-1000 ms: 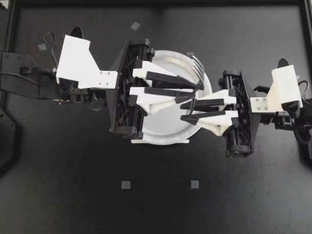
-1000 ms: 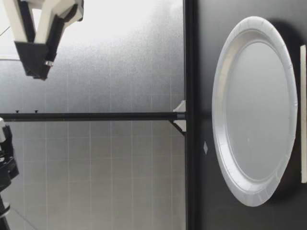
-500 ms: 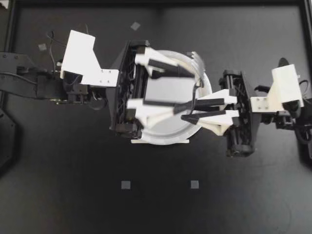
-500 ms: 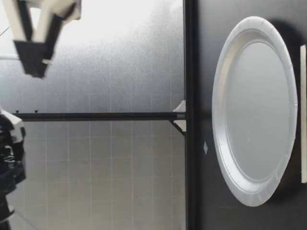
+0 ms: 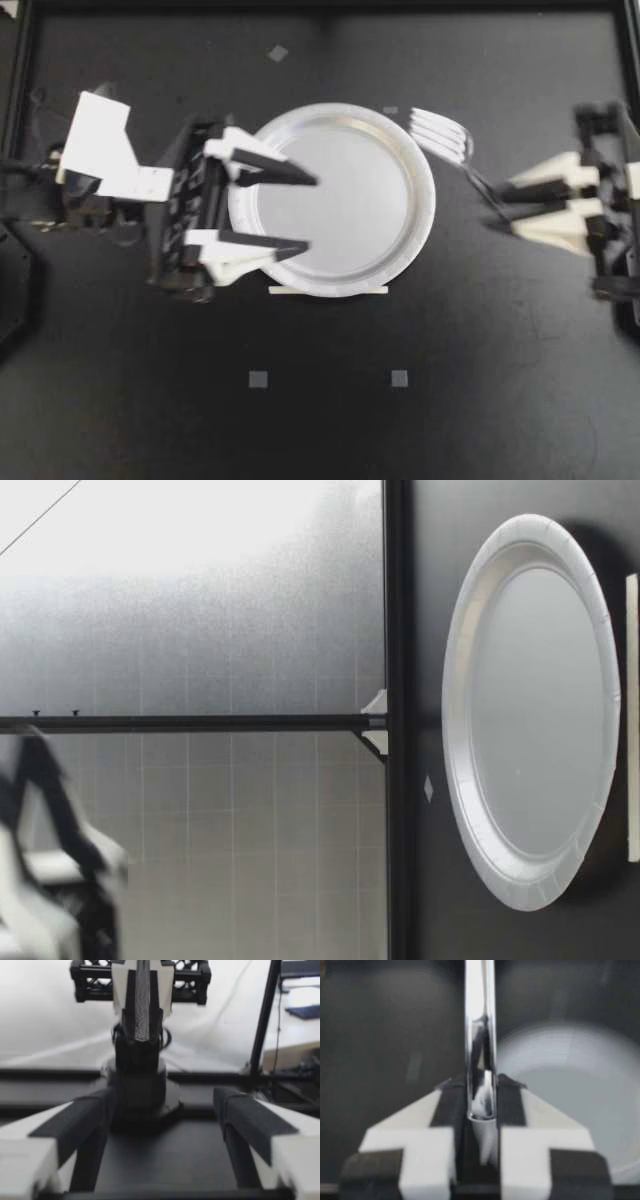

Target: Pick up the fork and place it on the plate.

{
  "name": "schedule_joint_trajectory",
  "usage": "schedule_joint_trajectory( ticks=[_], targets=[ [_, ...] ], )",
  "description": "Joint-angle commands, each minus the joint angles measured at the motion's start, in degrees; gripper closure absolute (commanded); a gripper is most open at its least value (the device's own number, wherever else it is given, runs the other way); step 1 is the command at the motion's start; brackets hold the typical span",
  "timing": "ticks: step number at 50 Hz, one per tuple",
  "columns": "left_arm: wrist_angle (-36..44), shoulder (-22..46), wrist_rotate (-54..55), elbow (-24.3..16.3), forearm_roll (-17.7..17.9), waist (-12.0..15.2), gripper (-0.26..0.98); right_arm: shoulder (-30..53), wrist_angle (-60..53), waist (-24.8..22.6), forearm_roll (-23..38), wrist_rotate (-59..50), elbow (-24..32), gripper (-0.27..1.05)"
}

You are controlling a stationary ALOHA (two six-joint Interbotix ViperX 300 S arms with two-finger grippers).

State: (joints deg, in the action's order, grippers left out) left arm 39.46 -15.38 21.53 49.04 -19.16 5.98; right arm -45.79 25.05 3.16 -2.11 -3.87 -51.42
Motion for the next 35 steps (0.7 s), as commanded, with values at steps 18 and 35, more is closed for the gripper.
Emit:
schedule_joint_trajectory(
  ticks=[18, 35],
  targets=[
    [-6.86, -0.97, 2.46, 1.05, 0.18, -0.26, 0.07, 6.68, 4.22, 2.29, 0.18, -19.34, -12.57, 0.76],
    [-6.06, -0.88, 1.93, 2.20, 0.09, -0.53, 0.07, 13.62, 5.27, 2.37, -0.70, -22.68, -14.68, 0.76]
  ],
)
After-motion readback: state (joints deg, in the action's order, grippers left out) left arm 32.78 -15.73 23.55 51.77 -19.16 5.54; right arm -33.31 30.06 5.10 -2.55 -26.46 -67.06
